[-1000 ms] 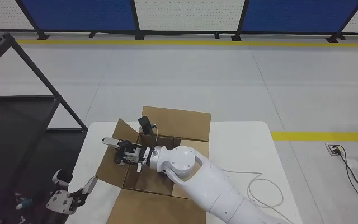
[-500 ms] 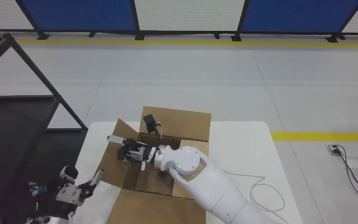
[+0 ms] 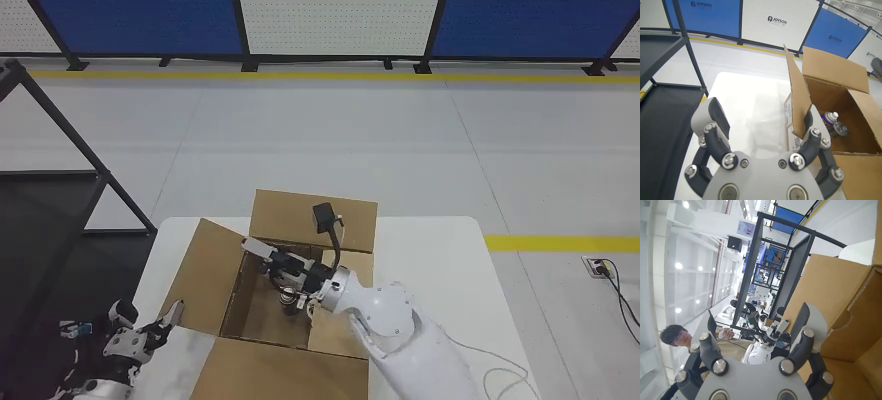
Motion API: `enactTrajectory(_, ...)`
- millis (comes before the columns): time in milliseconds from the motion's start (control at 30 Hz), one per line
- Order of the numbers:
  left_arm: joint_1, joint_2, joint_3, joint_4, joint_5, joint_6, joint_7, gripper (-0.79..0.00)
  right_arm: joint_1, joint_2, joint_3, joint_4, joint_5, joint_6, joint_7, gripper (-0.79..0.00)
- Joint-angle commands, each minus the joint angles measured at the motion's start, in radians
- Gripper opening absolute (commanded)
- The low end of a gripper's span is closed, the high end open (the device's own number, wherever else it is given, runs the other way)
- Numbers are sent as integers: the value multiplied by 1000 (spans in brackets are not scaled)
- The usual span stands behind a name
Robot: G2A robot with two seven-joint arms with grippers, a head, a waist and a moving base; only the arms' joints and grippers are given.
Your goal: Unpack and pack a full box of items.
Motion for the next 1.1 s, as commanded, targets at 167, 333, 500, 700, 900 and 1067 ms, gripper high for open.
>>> enactTrajectory(167, -42, -1, 22, 42, 34, 57, -77, 0, -169, 43, 141, -232, -50, 53, 52, 0)
enactTrajectory(333, -62, -1, 42, 66, 66, 73, -135, 0, -215, 53, 168, -280, -55, 59, 56, 0)
enactTrajectory(500, -66, 1, 59, 80, 103, 58, -178, 0, -224, 57, 170, -290, -54, 63, 55, 0)
enactTrajectory(700, -73, 1, 79, 82, 128, 34, -189, 0, -221, 59, 165, -287, -50, 62, 55, 0)
enactTrajectory(900, -64, 1, 101, 78, 168, 4, -196, 0, -216, 60, 157, -276, -43, 53, 52, 0)
enactTrajectory(1067, -60, 0, 115, 82, 184, -5, -191, 0, -216, 62, 154, -275, -42, 51, 48, 0)
